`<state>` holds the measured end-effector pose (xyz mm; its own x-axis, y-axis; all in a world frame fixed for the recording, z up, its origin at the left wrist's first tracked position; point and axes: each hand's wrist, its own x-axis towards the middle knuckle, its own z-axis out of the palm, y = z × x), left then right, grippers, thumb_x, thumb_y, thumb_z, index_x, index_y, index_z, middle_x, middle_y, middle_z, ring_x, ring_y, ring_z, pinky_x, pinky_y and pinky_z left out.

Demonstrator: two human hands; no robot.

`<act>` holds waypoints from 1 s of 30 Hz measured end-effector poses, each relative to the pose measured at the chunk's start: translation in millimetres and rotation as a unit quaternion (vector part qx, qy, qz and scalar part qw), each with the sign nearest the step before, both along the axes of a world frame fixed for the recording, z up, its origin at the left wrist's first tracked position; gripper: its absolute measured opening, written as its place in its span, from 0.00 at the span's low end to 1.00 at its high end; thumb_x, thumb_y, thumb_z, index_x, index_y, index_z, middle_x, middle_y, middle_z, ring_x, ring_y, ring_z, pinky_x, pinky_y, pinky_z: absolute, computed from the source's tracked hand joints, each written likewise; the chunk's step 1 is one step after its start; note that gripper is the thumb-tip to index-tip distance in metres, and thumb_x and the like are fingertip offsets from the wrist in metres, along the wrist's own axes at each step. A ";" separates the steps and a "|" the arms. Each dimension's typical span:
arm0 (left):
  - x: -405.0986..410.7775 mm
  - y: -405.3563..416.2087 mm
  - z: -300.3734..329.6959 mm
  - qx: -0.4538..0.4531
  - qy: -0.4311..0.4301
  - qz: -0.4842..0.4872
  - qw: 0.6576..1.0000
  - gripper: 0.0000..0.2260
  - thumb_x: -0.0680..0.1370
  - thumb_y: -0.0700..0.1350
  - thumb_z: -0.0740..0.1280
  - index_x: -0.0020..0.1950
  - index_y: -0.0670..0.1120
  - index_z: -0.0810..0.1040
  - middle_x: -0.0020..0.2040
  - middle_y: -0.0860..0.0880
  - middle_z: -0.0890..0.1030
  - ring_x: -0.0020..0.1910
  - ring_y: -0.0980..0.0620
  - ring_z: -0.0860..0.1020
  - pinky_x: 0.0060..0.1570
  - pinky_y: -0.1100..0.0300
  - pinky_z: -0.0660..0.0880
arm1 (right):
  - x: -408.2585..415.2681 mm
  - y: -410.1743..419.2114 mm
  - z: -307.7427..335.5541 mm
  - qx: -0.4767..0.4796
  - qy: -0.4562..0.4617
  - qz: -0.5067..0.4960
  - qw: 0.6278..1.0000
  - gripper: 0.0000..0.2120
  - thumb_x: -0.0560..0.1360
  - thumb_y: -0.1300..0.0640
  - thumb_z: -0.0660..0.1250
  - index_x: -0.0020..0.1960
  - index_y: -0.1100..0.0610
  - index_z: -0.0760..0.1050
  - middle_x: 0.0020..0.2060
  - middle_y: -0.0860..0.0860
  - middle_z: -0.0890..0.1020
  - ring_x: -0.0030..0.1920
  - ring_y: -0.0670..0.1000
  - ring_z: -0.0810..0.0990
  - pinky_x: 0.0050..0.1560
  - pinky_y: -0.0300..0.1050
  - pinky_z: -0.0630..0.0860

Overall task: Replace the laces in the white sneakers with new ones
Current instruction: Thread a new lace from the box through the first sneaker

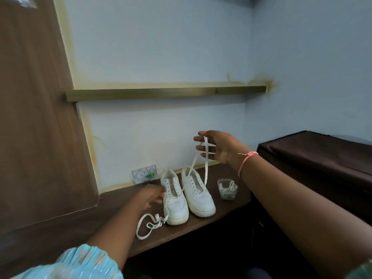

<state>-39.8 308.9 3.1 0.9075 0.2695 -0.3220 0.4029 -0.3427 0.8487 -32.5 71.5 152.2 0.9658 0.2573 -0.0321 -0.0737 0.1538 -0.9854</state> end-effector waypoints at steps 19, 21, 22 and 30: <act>-0.3 59.9 -160.0 0.381 -0.168 -0.041 0.908 0.08 0.72 0.49 0.75 0.42 0.46 0.82 0.45 0.46 0.79 0.48 0.42 0.77 0.51 0.53 0.64 | 37.0 54.9 -175.8 -0.127 -0.018 -0.047 0.991 0.08 0.77 0.64 0.64 0.49 0.61 0.81 0.43 0.56 0.82 0.38 0.53 0.80 0.32 0.37 0.74; 0.3 68.9 -162.9 0.343 -0.183 -0.048 0.920 0.08 0.72 0.45 0.75 0.37 0.47 0.78 0.41 0.46 0.78 0.43 0.43 0.76 0.46 0.53 0.67 | 38.5 67.2 -208.0 -0.231 -0.062 -0.006 0.971 0.11 0.76 0.65 0.63 0.55 0.60 0.81 0.47 0.55 0.83 0.41 0.50 0.79 0.34 0.32 0.74; -1.2 71.8 -157.6 0.302 -0.187 -0.038 0.934 0.09 0.73 0.43 0.75 0.36 0.49 0.77 0.39 0.48 0.77 0.41 0.45 0.76 0.44 0.54 0.68 | 37.3 72.3 -219.6 -0.283 -0.085 0.017 0.955 0.14 0.75 0.65 0.64 0.58 0.59 0.80 0.51 0.54 0.83 0.44 0.50 0.80 0.39 0.34 0.76; 7.9 148.0 -53.3 0.075 -0.211 0.217 0.950 0.12 0.80 0.49 0.66 0.38 0.45 0.76 0.36 0.46 0.77 0.37 0.48 0.73 0.41 0.56 0.67 | 35.4 88.2 -235.9 -0.437 -0.224 0.018 0.871 0.16 0.74 0.61 0.65 0.60 0.57 0.80 0.53 0.53 0.83 0.56 0.52 0.79 0.55 0.39 0.71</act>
<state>-31.9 457.0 -50.2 0.7410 0.6613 0.1167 0.1686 -0.3514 0.9209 2.9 159.7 -83.7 0.9234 0.3545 0.1468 0.3590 -0.6632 -0.6567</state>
